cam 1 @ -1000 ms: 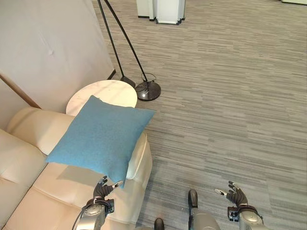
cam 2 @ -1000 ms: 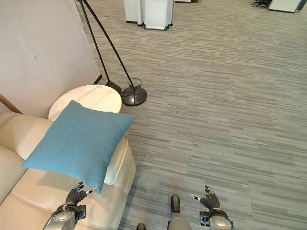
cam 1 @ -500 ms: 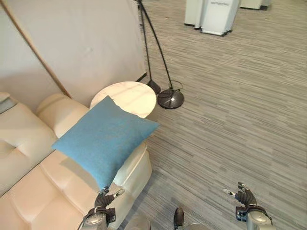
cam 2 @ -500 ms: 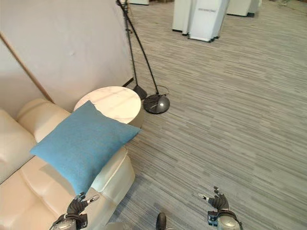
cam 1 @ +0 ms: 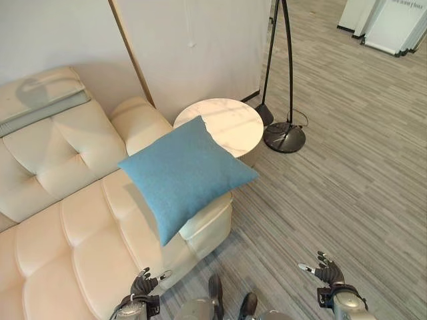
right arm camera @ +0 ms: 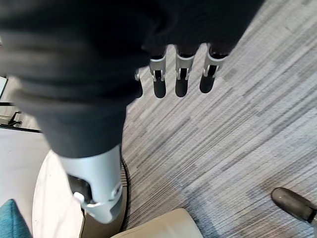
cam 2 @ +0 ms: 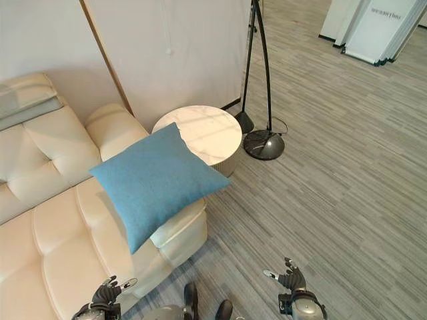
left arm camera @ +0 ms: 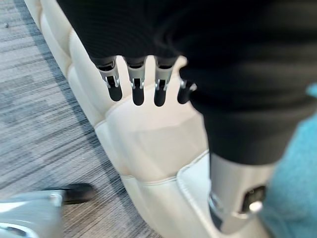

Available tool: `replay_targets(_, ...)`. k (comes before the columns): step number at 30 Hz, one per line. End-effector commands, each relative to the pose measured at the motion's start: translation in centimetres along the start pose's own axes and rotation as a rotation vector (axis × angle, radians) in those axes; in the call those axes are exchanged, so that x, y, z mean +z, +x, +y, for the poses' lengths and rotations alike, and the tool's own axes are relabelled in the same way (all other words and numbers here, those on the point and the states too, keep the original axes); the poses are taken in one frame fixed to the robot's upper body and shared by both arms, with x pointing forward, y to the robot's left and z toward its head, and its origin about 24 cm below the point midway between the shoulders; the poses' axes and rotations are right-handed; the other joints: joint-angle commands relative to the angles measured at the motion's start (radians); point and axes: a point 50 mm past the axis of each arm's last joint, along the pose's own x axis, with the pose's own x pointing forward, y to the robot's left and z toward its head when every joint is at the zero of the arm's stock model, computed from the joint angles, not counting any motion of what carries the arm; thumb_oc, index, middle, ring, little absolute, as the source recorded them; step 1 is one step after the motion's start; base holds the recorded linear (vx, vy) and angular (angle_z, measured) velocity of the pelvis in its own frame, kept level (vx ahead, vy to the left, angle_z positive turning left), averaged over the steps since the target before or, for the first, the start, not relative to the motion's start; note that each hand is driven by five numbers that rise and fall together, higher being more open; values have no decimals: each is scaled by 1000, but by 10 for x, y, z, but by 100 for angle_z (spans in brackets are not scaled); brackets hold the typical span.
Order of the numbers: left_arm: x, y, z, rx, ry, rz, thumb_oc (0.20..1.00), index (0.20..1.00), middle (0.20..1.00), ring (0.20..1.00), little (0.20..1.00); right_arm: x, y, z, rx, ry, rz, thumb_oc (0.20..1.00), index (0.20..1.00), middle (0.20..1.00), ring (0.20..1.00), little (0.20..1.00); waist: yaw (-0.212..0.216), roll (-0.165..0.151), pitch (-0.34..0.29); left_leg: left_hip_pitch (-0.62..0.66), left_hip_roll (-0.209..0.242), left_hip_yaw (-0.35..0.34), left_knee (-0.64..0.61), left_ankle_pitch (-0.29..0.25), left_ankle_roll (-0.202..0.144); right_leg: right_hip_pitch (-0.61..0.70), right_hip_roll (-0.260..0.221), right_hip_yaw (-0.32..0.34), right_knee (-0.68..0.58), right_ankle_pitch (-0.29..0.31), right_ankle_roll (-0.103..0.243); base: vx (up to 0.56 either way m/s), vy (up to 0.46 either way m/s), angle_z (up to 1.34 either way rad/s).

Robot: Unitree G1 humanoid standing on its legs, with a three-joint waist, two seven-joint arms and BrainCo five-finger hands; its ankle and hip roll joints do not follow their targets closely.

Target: Pick up all the scattered cushions and arrange them neatly on the sofa.

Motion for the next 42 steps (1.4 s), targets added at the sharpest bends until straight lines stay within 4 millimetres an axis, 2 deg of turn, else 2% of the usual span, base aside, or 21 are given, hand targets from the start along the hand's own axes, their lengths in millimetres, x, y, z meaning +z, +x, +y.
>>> replay_targets(1, 29, 2, 18, 57, 17, -119, 1000, 1000, 1000, 1000, 1000, 29, 5, 7, 22, 1, -114, 1000, 1000, 1000, 1000, 1000, 22, -63, 27, 43, -42, -27, -58, -44, -36, 69, -132, 127, 300, -12, 116, 117, 71, 18)
replay_targets(3, 32, 2, 16, 55, 12, -130, 1000, 1000, 1000, 1000, 1000, 30, 5, 9, 25, 2, -114, 1000, 1000, 1000, 1000, 1000, 20, -61, 32, 63, -41, -34, -58, -57, -31, 44, -136, 141, 321, -2, 114, 108, 55, 41)
replay_targets(4, 36, 3, 14, 47, 2, -143, 1000, 1000, 1000, 1000, 1000, 31, 6, 11, 24, 11, -111, 1000, 1000, 1000, 1000, 1000, 19, -47, 36, 69, -26, -43, -58, -55, -29, 14, -125, 155, 273, 4, 92, 82, -5, 53)
replay_targets(7, 44, 4, 8, 30, -12, -166, 1000, 1000, 1000, 1000, 1000, 31, 7, 11, 12, 38, -108, 1000, 1000, 1000, 1000, 1000, 14, -31, 43, 84, -9, -82, -58, -57, -36, -20, -78, 251, 117, -8, 79, 130, -43, 52)
replay_targets(10, 47, 4, 6, 23, -12, -172, 1000, 1000, 1000, 1000, 1000, 27, 7, 11, 3, 54, -92, 1000, 1000, 1000, 1000, 1000, 10, -32, 44, 99, -6, -114, -58, -64, -40, -36, -44, 367, -53, 55, 89, 151, -97, 43)
replay_targets(11, 49, 5, 7, 25, -22, -176, 1000, 1000, 1000, 1000, 1000, 24, 6, 11, -1, 59, -78, 1000, 1000, 1000, 1000, 1000, 11, -36, 46, 110, -6, -141, -58, -68, -45, -72, -39, 425, -151, 108, 99, 150, -130, 40)
replay_targets(13, 49, 5, 7, 25, -22, -176, 1000, 1000, 1000, 1000, 1000, 24, 6, 11, -1, 59, -78, 1000, 1000, 1000, 1000, 1000, 9, -35, 47, 112, -5, -142, -58, -69, -45, -67, -38, 423, -158, 111, 99, 82, -80, 41)
replay_targets(15, 50, 6, 8, 30, -42, -175, 1000, 1000, 1000, 1000, 1000, 21, 6, 10, -10, 63, -66, 1000, 1000, 1000, 1000, 1000, 4, -40, 51, 121, -6, -174, -58, -70, -56, -90, -36, 455, -223, 150, 113, 175, -187, 28)
replay_targets(17, 49, 7, 10, 53, -133, -166, 1000, 1000, 1000, 1000, 1000, 17, 6, 10, -16, 67, -54, 1000, 1000, 1000, 1000, 1000, 5, -54, 45, 139, -4, -215, -58, -80, -74, -89, -30, 444, -279, 181, 126, 298, -341, 49)
replay_targets(22, 31, 8, 9, 83, -296, -90, 1000, 1000, 1000, 1000, 1000, 13, 7, 6, -20, 59, -36, 1000, 1000, 1000, 1000, 1000, 1, -49, 0, 171, 47, -253, -58, -94, -102, -29, -13, 408, -279, 154, 99, 303, -360, 66)
replay_targets(23, 32, 8, 5, 75, -355, -83, 1000, 1000, 1000, 1000, 1000, 14, 7, 0, -37, 60, -43, 1000, 1000, 1000, 1000, 1000, 1, -53, 0, 143, 62, -248, 28, -107, -115, 14, -10, 378, -279, 123, 80, 238, -355, 34)
replay_targets(25, 34, 9, 2, 69, -367, -84, 1000, 1000, 1000, 1000, 1000, 16, 8, -5, -51, 61, -52, 1000, 1000, 1000, 1000, 1000, -4, -55, 8, 109, 64, -232, 105, -102, -123, 34, -13, 360, -279, 110, 70, 133, -267, 53)
replay_targets(27, 43, 9, -1, 49, -373, -115, 1000, 1000, 1000, 1000, 1000, 22, 9, -14, -73, 53, -69, 1000, 1000, 1000, 1000, 1000, 0, -60, 36, 10, 37, -221, 307, -70, -133, 83, -24, 319, -279, 84, 47, 88, -240, 65)
replay_targets(30, 48, 9, -1, 39, -365, -131, 1000, 1000, 1000, 1000, 1000, 24, 9, -19, -86, 51, -74, 1000, 1000, 1000, 1000, 1000, 2, -64, 51, -44, 26, -210, 381, -65, -125, 99, -27, 303, -279, 72, 33, 53, -134, 43)
replay_targets(32, 48, 9, -2, 30, -336, -126, 1000, 1000, 1000, 1000, 1000, 22, 9, -23, -98, 37, -58, 1000, 1000, 1000, 1000, 1000, 2, -63, 49, -50, 20, -202, 278, -89, -116, 112, -36, 282, -279, 58, 33, 121, -55, 38)
replay_targets(33, 45, 9, -3, 27, -308, -115, 1000, 1000, 1000, 1000, 1000, 21, 8, -24, -107, 41, -55, 1000, 1000, 1000, 1000, 1000, -4, -55, 45, -37, 34, -179, 141, -42, -114, 121, -31, 259, -279, 54, 33, 156, -19, 48)
replay_targets(34, 46, 9, -5, 13, -284, -116, 1000, 1000, 1000, 1000, 1000, 23, 9, -24, -108, 43, -64, 1000, 1000, 1000, 1000, 1000, -7, -49, 42, -37, 36, -172, 65, -6, -118, 122, -24, 243, -279, 52, 31, 115, -7, 63)
replay_targets(35, 46, 9, -5, 13, -284, -115, 1000, 1000, 1000, 1000, 1000, 23, 9, -24, -108, 43, -64, 1000, 1000, 1000, 1000, 1000, -8, -50, 42, -33, 35, -174, 56, -1, -118, 123, -24, 241, -279, 52, 31, 141, 48, 74)
replay_targets(36, 44, 10, -6, 8, -247, -103, 1000, 1000, 1000, 1000, 1000, 24, 8, -22, -107, 36, -72, 1000, 1000, 1000, 1000, 1000, -20, -39, 35, -42, 51, -134, -58, 44, -134, 125, -12, 211, -279, 35, 29, 162, 84, 73)
replay_targets(40, 32, 10, -3, 19, -241, -64, 1000, 1000, 1000, 1000, 1000, 27, 8, -14, -79, 19, -85, 1000, 1000, 1000, 1000, 1000, -29, -40, 16, -34, 63, -124, -58, 60, -146, 160, -3, 194, -279, 17, 28, 220, 125, 34)
replay_targets(42, 27, 10, -4, 16, -238, -43, 1000, 1000, 1000, 1000, 1000, 24, 7, -6, -59, 35, -79, 1000, 1000, 1000, 1000, 1000, -32, -58, -6, -4, 53, -116, -58, 39, -131, 179, -22, 192, -259, 7, 40, 365, 299, 4)
